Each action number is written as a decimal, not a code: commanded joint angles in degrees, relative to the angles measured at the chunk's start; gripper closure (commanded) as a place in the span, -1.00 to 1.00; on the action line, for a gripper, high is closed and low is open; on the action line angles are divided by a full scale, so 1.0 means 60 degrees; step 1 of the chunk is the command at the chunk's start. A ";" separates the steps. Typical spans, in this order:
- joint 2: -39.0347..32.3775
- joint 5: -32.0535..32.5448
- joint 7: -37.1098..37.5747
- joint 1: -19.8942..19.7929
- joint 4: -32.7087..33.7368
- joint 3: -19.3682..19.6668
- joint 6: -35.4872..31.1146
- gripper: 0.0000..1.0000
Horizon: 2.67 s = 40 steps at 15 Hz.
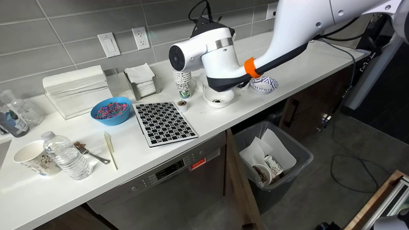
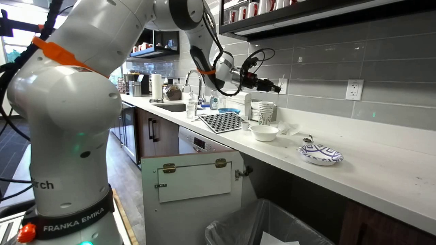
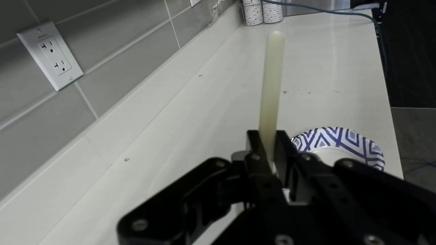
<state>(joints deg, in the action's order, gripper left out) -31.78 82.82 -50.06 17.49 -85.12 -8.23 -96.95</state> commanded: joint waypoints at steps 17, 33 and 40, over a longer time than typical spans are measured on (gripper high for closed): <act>-0.0540 0.2186 -0.1438 0.0740 0.0158 0.0059 0.1303 0.93; 0.0837 -0.0831 0.1314 -0.0916 -0.0503 -0.0416 -0.1444 0.93; 0.1130 -0.2641 0.1927 -0.1464 -0.0720 -0.0291 -0.2574 0.93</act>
<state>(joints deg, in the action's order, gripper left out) -27.28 71.20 -40.55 9.99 -86.40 -9.91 -109.37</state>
